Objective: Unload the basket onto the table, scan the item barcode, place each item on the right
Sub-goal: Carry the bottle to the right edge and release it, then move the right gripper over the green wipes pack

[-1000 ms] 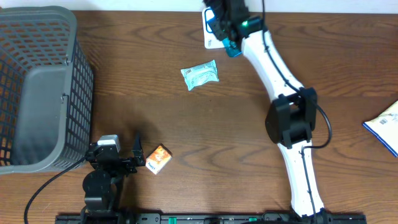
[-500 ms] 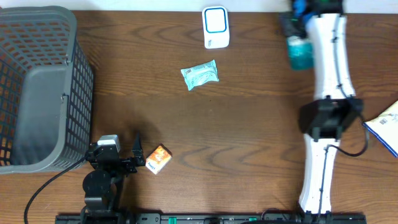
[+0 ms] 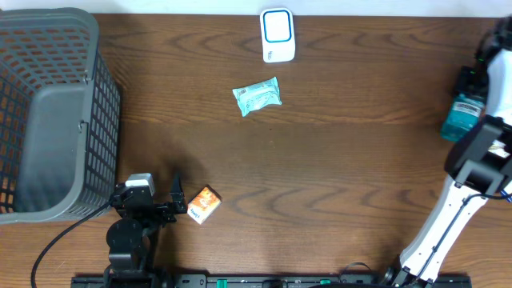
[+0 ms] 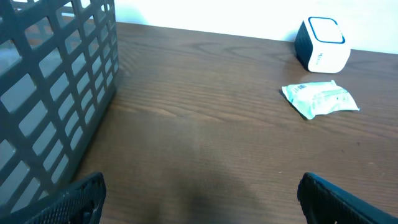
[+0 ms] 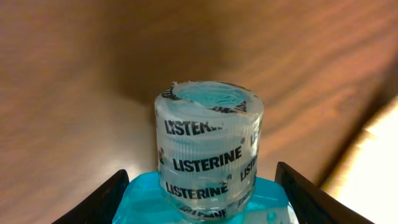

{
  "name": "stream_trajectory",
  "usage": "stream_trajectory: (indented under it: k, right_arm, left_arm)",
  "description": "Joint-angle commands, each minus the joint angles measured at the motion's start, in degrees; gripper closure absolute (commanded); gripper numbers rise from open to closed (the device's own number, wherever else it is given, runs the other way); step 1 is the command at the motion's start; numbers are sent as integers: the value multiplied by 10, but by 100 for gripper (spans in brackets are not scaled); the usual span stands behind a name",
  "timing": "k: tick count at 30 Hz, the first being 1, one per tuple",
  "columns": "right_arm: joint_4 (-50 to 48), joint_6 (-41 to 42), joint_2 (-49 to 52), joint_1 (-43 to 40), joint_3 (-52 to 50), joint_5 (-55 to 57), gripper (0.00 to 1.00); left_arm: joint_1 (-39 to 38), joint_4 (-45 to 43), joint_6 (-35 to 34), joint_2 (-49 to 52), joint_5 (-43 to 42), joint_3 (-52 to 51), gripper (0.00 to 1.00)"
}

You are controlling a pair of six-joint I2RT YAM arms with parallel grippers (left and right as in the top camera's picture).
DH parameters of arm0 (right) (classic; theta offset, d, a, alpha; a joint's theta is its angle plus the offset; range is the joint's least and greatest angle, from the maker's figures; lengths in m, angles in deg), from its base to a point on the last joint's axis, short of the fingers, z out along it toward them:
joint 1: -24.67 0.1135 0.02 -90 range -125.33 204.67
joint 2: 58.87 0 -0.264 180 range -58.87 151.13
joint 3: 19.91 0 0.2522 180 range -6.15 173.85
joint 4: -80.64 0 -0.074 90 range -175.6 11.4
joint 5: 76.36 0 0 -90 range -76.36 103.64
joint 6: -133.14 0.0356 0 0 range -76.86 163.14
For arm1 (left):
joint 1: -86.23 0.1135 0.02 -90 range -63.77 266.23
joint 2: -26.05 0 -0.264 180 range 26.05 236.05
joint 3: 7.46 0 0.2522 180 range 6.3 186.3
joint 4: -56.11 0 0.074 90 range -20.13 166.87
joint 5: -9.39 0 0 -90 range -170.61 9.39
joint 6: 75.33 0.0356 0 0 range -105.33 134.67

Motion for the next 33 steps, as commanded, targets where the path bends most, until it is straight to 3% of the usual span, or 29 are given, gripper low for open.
stream_trajectory:
  k: [1,2,3,8,17,20,25,28,33]
  right_arm:
    - [-3,8,-26,-23,20,-7,30]
    - [-3,8,-30,-27,27,-25,8]
    - [-1,8,-34,-29,34,-45,1]
    - [12,8,-72,-25,63,-213,1]
    - [92,29,-118,60,63,-654,1]
    - [106,33,-117,122,51,-645,1]
    - [108,63,-117,236,4,-525,1]
    - [70,134,-117,313,-53,-433,1]
    - [-82,221,-117,420,-170,-323,1]
  left_arm:
    - [-1,3,5,0,5,-13,2]
    - [-1,3,5,0,5,-13,2]
    - [-1,3,5,0,5,-13,2]
    - [-1,3,5,0,5,-13,2]
    - [-1,3,5,0,5,-13,2]
    - [-1,3,5,0,5,-13,2]
    - [-1,3,5,0,5,-13,2]
    - [-1,3,5,0,5,-13,2]
    - [-1,3,5,0,5,-13,2]
